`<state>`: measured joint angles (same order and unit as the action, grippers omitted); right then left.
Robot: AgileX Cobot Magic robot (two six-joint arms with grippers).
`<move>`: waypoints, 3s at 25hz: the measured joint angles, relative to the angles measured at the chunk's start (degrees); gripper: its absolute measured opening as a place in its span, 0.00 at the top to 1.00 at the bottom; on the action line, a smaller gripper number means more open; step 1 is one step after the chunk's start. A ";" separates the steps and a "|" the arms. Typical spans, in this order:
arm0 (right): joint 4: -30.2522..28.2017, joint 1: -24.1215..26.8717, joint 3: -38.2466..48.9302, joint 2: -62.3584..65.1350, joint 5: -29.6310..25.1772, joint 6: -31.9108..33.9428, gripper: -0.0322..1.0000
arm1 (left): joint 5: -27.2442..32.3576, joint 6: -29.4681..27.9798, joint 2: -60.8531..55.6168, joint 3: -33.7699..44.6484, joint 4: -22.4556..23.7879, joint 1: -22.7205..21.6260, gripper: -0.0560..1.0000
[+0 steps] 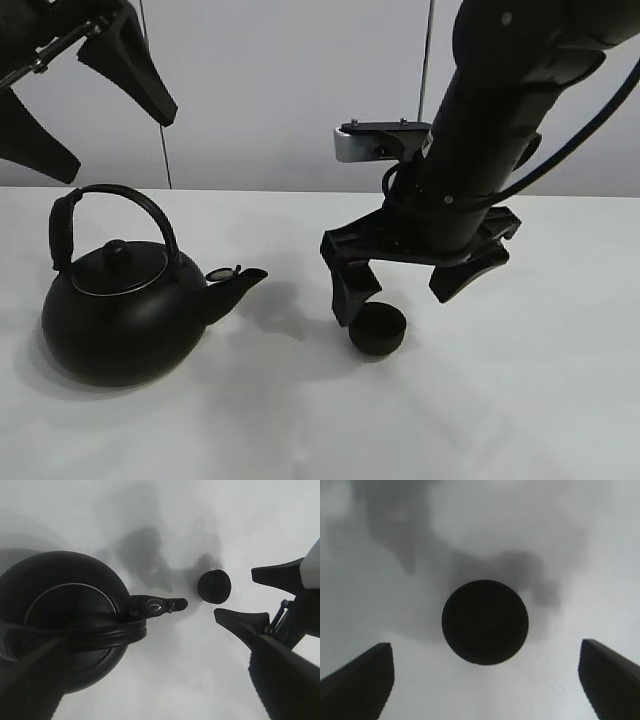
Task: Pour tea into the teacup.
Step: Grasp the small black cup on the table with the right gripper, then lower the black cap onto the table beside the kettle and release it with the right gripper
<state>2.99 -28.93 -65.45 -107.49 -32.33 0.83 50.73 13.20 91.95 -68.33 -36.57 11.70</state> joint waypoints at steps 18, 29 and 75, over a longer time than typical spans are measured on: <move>0.00 -1.77 -0.11 -6.12 5.72 0.17 0.30 | 0.00 0.65 0.00 0.00 0.00 0.00 0.29; -0.62 -3.16 -0.28 -7.96 7.96 0.64 0.57 | 0.00 0.65 0.00 0.00 0.00 0.00 0.29; -4.74 -9.81 -17.53 -13.01 -8.75 3.85 0.58 | -0.02 0.65 0.00 0.00 0.00 0.00 0.29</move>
<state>-1.76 -38.74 -82.98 -120.50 -41.08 4.68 50.71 13.85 91.95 -68.33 -36.57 11.70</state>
